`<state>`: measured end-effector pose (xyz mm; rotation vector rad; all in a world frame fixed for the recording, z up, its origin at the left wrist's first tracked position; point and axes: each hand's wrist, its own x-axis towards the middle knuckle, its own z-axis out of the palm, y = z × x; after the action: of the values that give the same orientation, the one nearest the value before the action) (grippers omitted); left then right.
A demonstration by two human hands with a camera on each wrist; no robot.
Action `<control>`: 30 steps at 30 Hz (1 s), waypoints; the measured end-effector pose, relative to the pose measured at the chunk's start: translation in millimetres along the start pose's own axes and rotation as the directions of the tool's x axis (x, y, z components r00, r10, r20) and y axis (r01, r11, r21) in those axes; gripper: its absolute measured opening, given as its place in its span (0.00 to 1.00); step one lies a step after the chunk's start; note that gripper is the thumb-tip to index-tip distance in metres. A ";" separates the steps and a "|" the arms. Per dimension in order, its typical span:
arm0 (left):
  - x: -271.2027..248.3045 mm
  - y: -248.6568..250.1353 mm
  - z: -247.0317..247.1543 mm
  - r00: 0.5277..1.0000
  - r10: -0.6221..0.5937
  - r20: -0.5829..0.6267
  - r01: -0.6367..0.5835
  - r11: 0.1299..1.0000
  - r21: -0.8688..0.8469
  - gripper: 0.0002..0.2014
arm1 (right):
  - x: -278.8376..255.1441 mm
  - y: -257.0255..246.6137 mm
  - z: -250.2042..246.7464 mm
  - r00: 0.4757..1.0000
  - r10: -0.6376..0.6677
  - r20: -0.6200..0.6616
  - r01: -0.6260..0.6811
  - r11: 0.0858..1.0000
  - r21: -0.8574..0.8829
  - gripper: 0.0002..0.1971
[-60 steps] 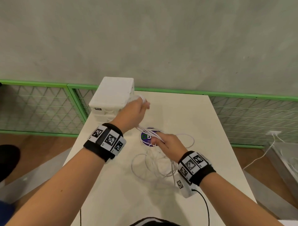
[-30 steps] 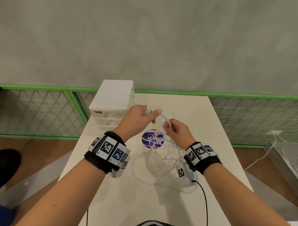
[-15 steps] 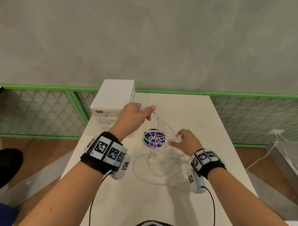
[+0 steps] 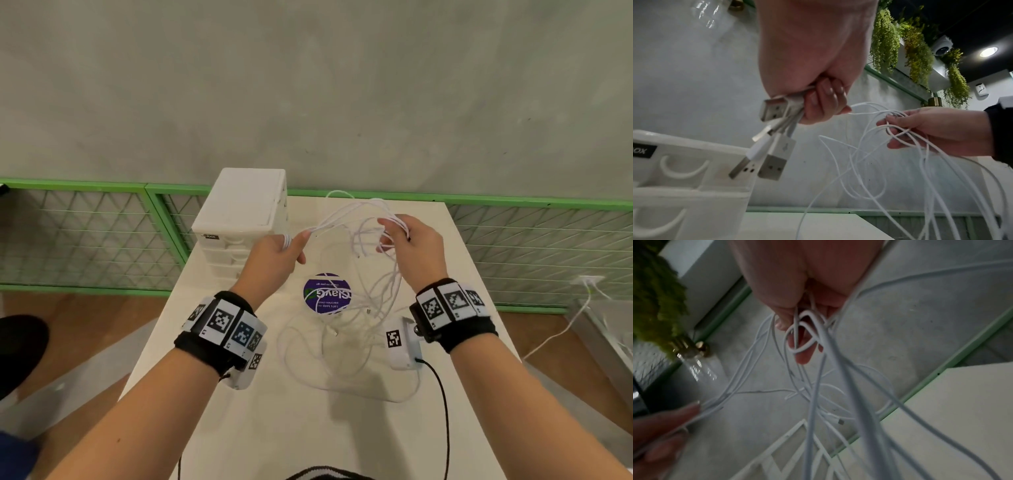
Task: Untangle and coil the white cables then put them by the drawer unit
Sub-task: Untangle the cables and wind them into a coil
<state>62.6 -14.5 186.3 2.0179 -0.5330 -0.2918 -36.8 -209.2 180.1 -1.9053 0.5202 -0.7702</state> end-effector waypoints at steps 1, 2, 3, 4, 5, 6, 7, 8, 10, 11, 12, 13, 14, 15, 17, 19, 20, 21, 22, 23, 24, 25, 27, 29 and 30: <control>-1.0 -2.1 1.3 1.000 -0.011 0.004 0.011 1.000 -0.008 0.24 | -1.6 5.8 2.3 0.999 -0.002 0.037 0.004 0.999 -0.040 0.09; -1.4 -3.4 1.5 1.000 -0.020 0.002 0.020 1.000 -0.018 0.24 | -3.6 16.3 4.3 0.996 0.009 0.088 0.000 0.994 -0.111 0.11; -1.4 -3.8 0.3 1.000 -0.022 -0.010 0.021 0.999 -0.033 0.23 | -5.6 29.6 5.2 0.986 0.049 0.158 -0.017 0.979 -0.201 0.14; -0.9 -3.7 -1.9 0.999 -0.020 -0.033 0.018 0.999 -0.050 0.23 | -8.7 46.1 5.0 0.959 0.127 0.254 -0.041 0.947 -0.319 0.19; 0.1 -3.2 -4.5 0.998 -0.011 -0.061 0.008 0.998 -0.062 0.23 | -13.3 63.6 4.3 0.903 0.236 0.360 -0.046 0.884 -0.465 0.24; 1.2 -3.1 -7.1 0.996 0.002 -0.084 -0.007 0.998 -0.060 0.22 | -18.8 80.3 3.4 0.825 0.361 0.434 -0.039 0.804 -0.594 0.28; 2.1 -3.0 -9.0 0.995 0.020 -0.095 -0.024 0.999 -0.041 0.22 | -24.3 95.8 1.6 0.763 0.461 0.452 -0.038 0.731 -0.681 0.29; 2.1 -2.4 -10.1 0.995 0.035 -0.096 -0.037 0.999 -0.016 0.22 | -28.9 107.1 -1.6 0.741 0.516 0.430 -0.051 0.682 -0.729 0.28; 1.7 -1.6 -10.6 0.994 0.050 -0.096 -0.050 0.999 0.003 0.22 | -31.0 118.0 -10.7 0.801 0.523 0.293 -0.141 0.639 -0.756 0.23; 2.3 -1.6 -10.6 0.993 0.049 -0.104 -0.050 0.999 -0.007 0.23 | -29.0 118.5 -16.3 0.843 0.501 0.196 -0.190 0.619 -0.763 0.22; 3.5 -1.7 -10.7 0.992 0.045 -0.114 -0.047 0.999 -0.018 0.25 | -26.6 116.1 -21.9 0.881 0.459 0.111 -0.210 0.591 -0.779 0.21; 4.7 -1.7 -10.7 0.991 0.042 -0.124 -0.046 0.999 -0.022 0.26 | -24.4 112.7 -27.3 0.918 0.395 0.040 -0.208 0.565 -0.799 0.20; 5.7 -1.1 -10.4 0.990 0.046 -0.133 -0.049 0.999 -0.018 0.27 | -22.4 110.1 -31.5 0.946 0.323 -0.016 -0.198 0.540 -0.818 0.19; 6.7 -0.7 -9.3 0.989 0.050 -0.141 -0.053 0.999 -0.014 0.28 | -20.9 107.7 -34.6 0.964 0.260 -0.061 -0.192 0.519 -0.833 0.19; 7.0 0.2 -5.9 0.985 0.059 -0.163 -0.063 0.998 -0.016 0.29 | -18.6 103.1 -35.7 0.967 0.232 -0.107 -0.215 0.509 -0.833 0.19; 5.4 2.4 -1.6 0.982 0.077 -0.170 -0.080 0.997 -0.014 0.29 | -16.2 93.2 -32.0 0.943 0.332 -0.034 -0.238 0.596 -0.767 0.23; 4.1 4.2 0.6 0.983 0.093 -0.156 -0.095 0.995 -0.002 0.28 | -14.7 86.1 -28.7 0.928 0.367 0.061 -0.220 0.675 -0.704 0.26; 2.8 5.9 2.7 0.985 0.108 -0.136 -0.108 0.994 0.010 0.28 | -13.7 76.7 -24.6 0.915 0.360 0.182 -0.174 0.758 -0.628 0.29; 2.2 8.0 4.1 0.986 0.120 -0.116 -0.118 0.993 0.020 0.28 | -13.2 65.2 -20.1 0.897 0.322 0.304 -0.111 0.828 -0.549 0.32; 2.3 9.9 5.2 0.987 0.123 -0.103 -0.121 0.992 0.025 0.28 | -13.6 51.4 -16.1 0.871 0.269 0.412 -0.048 0.880 -0.473 0.35; 2.9 12.1 5.8 0.987 0.127 -0.097 -0.124 0.992 0.030 0.27 | -14.6 38.1 -12.2 0.845 0.213 0.491 -0.002 0.919 -0.394 0.38; 3.7 14.6 6.3 0.988 0.128 -0.091 -0.126 0.991 0.032 0.27 | -16.0 25.4 -8.1 0.827 0.162 0.539 0.020 0.949 -0.316 0.41; 2.2 21.6 9.3 0.989 0.140 -0.057 -0.138 0.990 0.035 0.26 | -20.0 5.3 2.0 0.827 0.071 0.558 0.035 0.984 -0.177 0.47; -4.1 30.3 14.4 0.987 0.157 0.027 -0.158 0.987 0.011 0.25 | -23.6 -4.3 14.0 0.847 0.008 0.531 0.037 0.996 -0.075 0.48; -8.0 34.3 16.8 0.981 0.179 0.075 -0.179 0.984 -0.010 0.24 | -24.7 -4.1 19.6 0.854 -0.019 0.520 0.043 0.999 -0.033 0.43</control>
<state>40.2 -37.8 208.1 1.9460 -0.7565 -0.2594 -40.3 -179.1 170.4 -2.0604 0.1651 -0.2335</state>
